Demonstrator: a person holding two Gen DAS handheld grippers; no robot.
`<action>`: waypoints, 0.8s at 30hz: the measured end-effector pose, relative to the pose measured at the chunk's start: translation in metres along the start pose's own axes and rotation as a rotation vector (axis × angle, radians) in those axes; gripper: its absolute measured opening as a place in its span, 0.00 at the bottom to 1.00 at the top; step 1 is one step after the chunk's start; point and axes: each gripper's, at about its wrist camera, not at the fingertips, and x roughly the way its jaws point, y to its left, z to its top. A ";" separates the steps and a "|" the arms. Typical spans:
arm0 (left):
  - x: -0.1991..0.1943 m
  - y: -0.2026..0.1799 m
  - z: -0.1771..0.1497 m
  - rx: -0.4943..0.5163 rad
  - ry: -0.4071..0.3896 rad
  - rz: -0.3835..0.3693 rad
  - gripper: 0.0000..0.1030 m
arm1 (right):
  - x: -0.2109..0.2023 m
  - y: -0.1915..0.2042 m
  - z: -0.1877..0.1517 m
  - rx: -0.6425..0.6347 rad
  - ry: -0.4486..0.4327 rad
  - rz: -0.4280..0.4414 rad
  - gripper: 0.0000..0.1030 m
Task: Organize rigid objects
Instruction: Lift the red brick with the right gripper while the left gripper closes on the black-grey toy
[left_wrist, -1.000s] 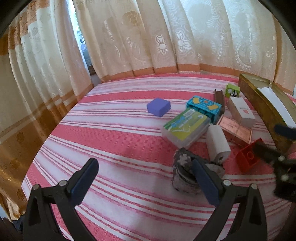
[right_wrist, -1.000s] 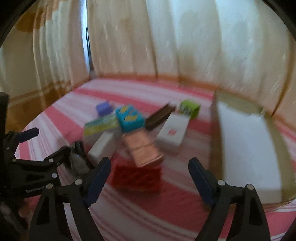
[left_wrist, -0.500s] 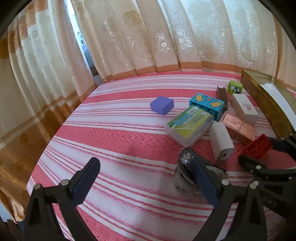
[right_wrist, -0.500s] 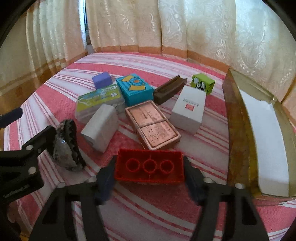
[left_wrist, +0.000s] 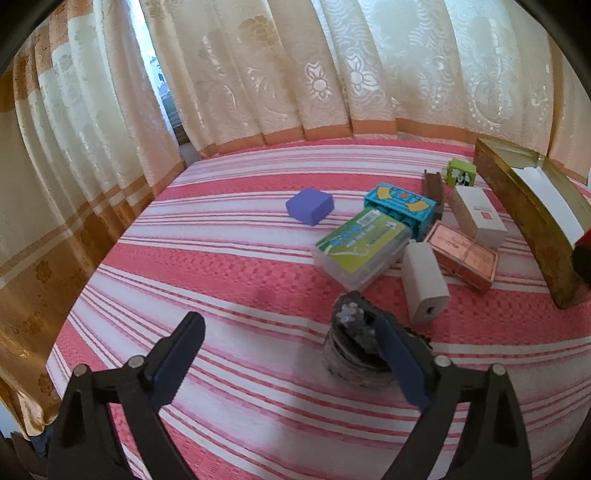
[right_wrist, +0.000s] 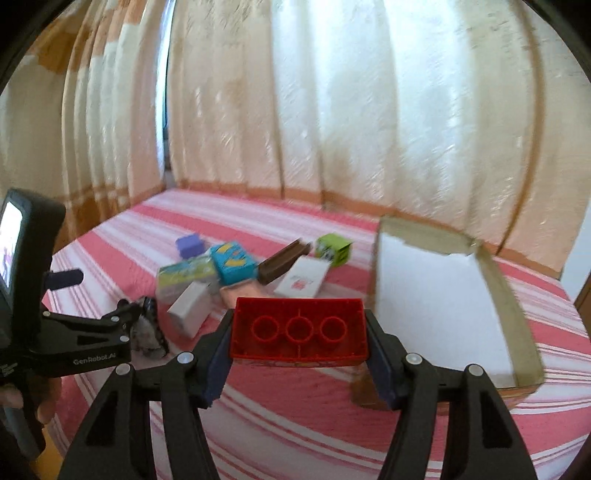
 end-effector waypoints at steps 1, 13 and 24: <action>0.000 0.001 0.000 -0.006 0.006 -0.013 0.78 | -0.004 -0.003 0.000 0.001 -0.014 -0.011 0.64; -0.008 -0.037 0.008 0.023 0.039 -0.219 0.32 | -0.011 -0.024 -0.007 0.038 -0.071 -0.063 0.64; -0.029 -0.033 0.020 -0.086 -0.042 -0.373 0.34 | -0.017 -0.044 -0.012 0.062 -0.084 -0.086 0.64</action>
